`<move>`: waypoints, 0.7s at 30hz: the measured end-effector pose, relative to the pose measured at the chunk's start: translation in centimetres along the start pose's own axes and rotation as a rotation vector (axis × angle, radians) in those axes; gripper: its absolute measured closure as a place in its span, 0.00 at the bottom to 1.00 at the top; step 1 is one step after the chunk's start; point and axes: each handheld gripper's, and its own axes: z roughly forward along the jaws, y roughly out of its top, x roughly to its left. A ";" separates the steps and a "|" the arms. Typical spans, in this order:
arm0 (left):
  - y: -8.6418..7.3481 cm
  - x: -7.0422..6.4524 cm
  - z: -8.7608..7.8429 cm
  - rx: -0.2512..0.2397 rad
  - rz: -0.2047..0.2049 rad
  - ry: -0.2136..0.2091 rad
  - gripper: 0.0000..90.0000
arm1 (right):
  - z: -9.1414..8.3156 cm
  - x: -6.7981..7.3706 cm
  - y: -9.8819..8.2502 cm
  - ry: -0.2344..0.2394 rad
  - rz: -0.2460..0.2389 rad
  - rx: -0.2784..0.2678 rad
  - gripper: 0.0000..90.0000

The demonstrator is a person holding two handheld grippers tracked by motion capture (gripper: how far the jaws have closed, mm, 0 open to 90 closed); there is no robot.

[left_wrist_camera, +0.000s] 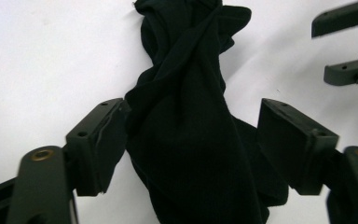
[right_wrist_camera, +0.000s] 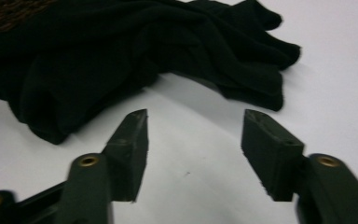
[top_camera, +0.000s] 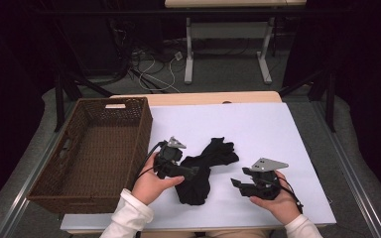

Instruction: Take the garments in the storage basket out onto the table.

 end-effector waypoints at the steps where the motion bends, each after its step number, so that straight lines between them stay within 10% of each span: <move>1: -0.1 0.0 0.0 -0.014 -0.004 0.004 0.28 | 0.2 0.2 0.0 0.013 -0.001 0.000 0.47; 10: -1.1 0.7 0.6 -0.005 -0.037 0.028 0.30 | 2.0 2.3 0.8 0.125 -0.040 0.023 0.47; 21: 0.8 1.4 1.9 -0.007 -0.008 0.080 0.44 | 3.8 3.4 1.2 0.154 -0.032 0.060 0.48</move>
